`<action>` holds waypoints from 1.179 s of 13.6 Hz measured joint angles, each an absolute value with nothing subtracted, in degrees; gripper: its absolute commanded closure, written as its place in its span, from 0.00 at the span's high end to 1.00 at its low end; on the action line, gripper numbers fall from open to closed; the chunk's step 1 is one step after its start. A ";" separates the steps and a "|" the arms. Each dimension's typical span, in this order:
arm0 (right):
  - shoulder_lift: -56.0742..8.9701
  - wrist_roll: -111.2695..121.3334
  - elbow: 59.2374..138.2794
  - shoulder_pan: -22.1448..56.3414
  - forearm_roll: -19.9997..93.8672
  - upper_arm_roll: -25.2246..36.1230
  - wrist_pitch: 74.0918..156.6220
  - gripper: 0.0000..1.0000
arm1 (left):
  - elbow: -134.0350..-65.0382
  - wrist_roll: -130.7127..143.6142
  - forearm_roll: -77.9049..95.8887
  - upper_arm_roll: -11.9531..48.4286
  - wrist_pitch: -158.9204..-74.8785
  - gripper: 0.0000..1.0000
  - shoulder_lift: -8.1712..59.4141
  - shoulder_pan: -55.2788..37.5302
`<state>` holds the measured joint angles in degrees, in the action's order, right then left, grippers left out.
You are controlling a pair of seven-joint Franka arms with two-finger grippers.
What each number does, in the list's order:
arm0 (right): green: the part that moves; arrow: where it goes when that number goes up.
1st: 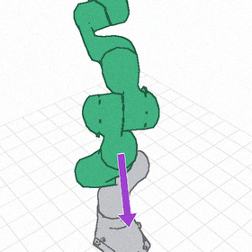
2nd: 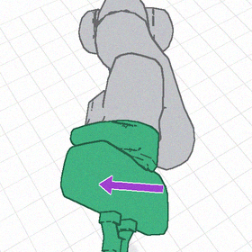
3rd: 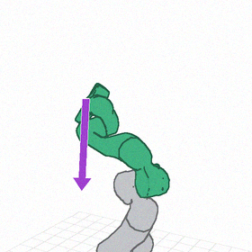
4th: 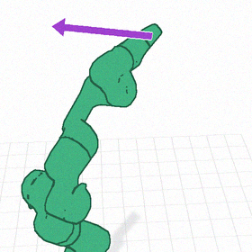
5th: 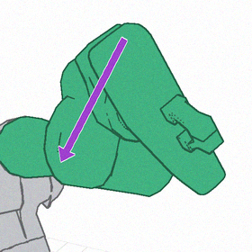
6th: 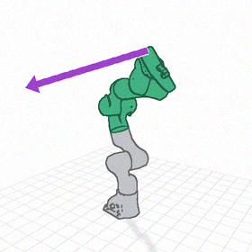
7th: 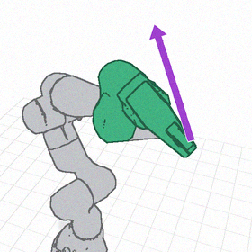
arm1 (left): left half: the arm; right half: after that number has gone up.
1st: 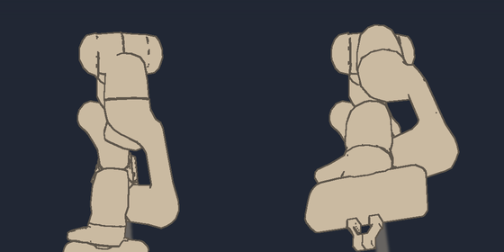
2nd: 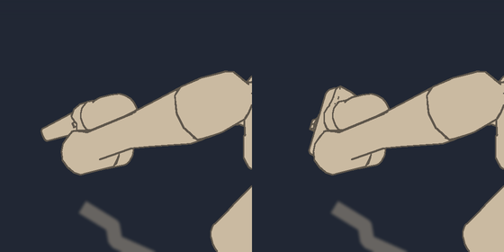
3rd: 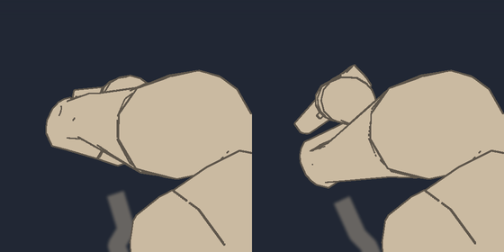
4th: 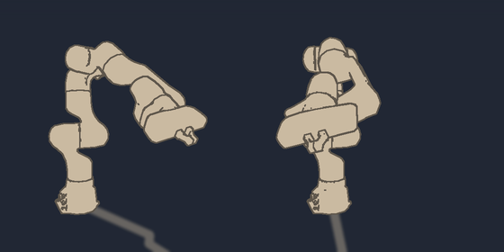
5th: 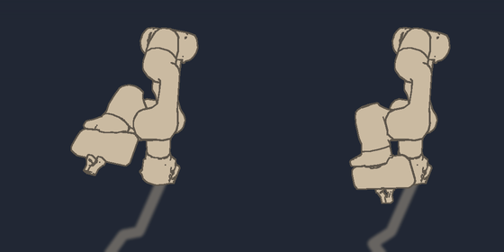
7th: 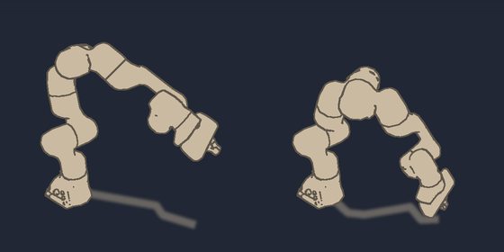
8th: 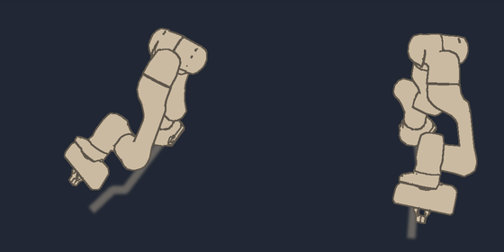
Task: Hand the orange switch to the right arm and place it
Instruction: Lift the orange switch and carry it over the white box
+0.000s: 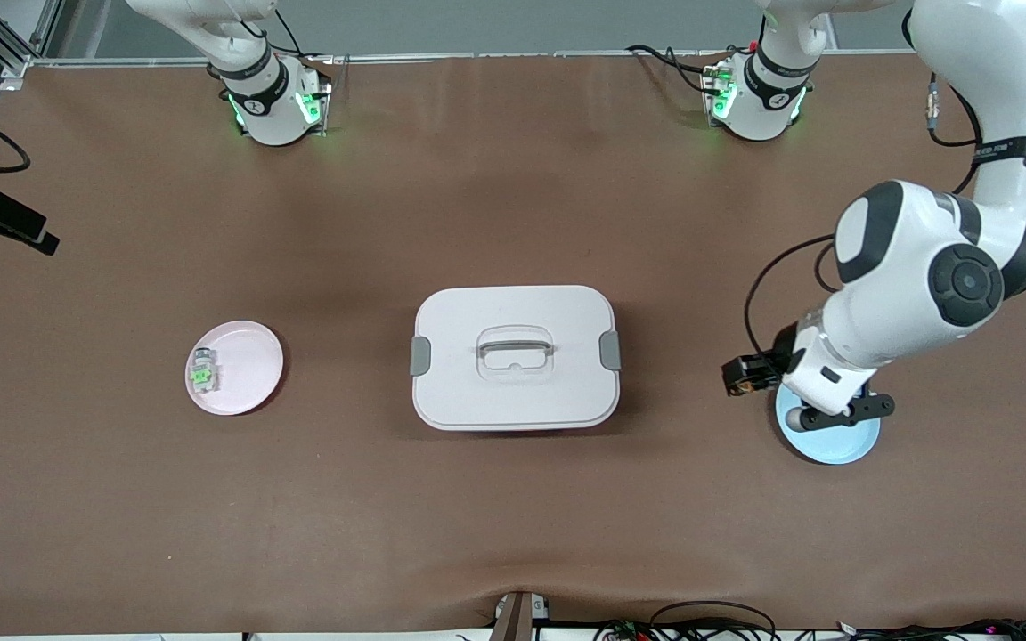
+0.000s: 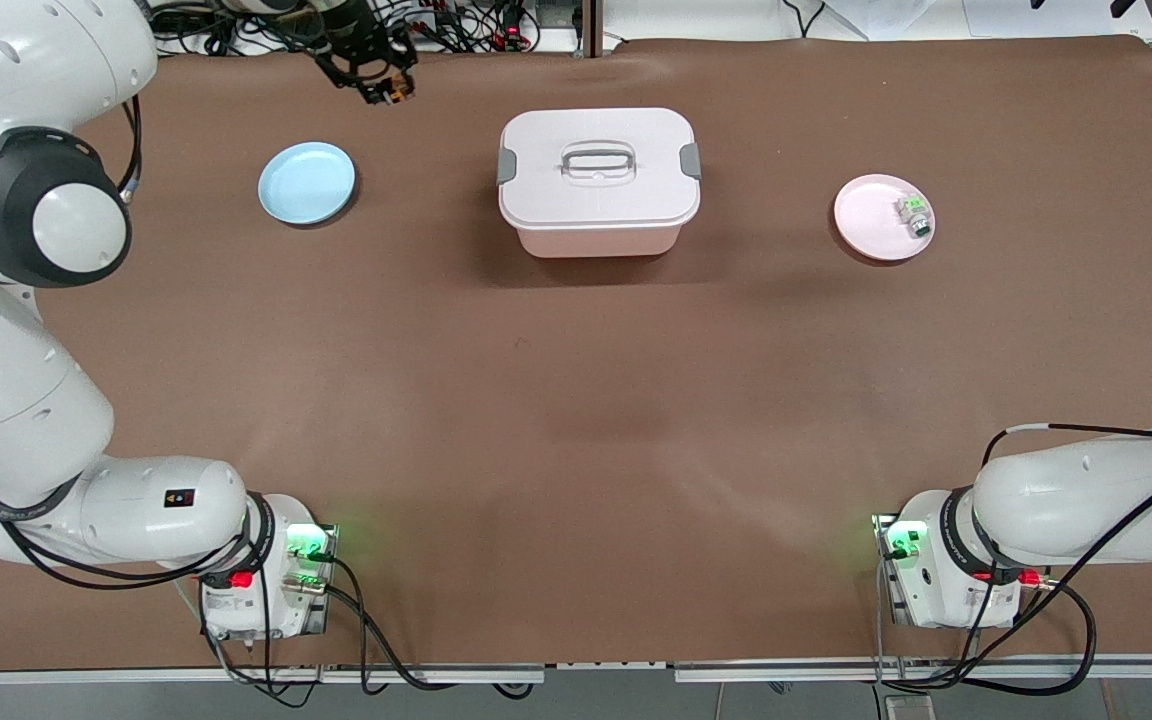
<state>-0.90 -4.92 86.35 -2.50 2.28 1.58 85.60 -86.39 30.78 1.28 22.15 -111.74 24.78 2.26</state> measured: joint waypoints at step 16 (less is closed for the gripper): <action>-1.50 -3.28 86.98 -2.23 15.11 2.01 80.87 1.00 | -82.33 91.71 1.54 42.47 -108.95 0.00 24.86 -4.85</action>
